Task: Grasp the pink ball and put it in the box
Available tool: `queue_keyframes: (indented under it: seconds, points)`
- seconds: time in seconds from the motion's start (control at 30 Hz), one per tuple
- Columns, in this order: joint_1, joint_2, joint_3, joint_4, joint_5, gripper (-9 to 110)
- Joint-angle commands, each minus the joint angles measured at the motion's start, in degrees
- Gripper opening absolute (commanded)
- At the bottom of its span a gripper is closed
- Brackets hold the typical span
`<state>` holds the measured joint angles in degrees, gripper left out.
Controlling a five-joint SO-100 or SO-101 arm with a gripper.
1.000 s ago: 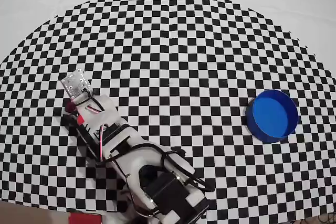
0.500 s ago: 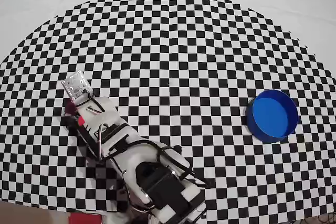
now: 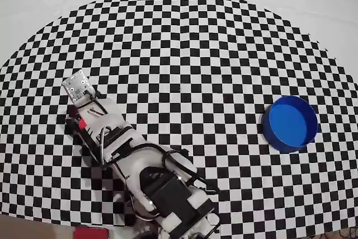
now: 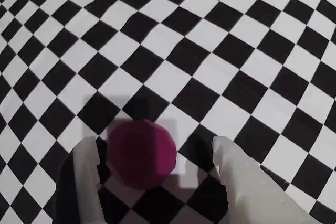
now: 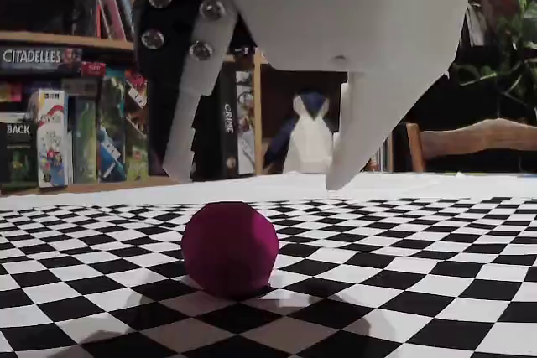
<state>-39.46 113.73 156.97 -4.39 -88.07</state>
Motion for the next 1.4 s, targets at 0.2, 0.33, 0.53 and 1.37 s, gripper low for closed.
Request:
queue_keyframes:
  seconds: [0.2,0.33,0.53,1.37]
  points:
    - [-0.62,-2.55,-3.87,-0.79,-0.44,24]
    - [-0.97,-2.9,-3.96,-0.79,-0.44,24]
    - [-1.49,-3.43,-3.96,-0.79,-0.44,24]
    - [-1.14,-8.7,-6.94,-1.41,-0.44,24]
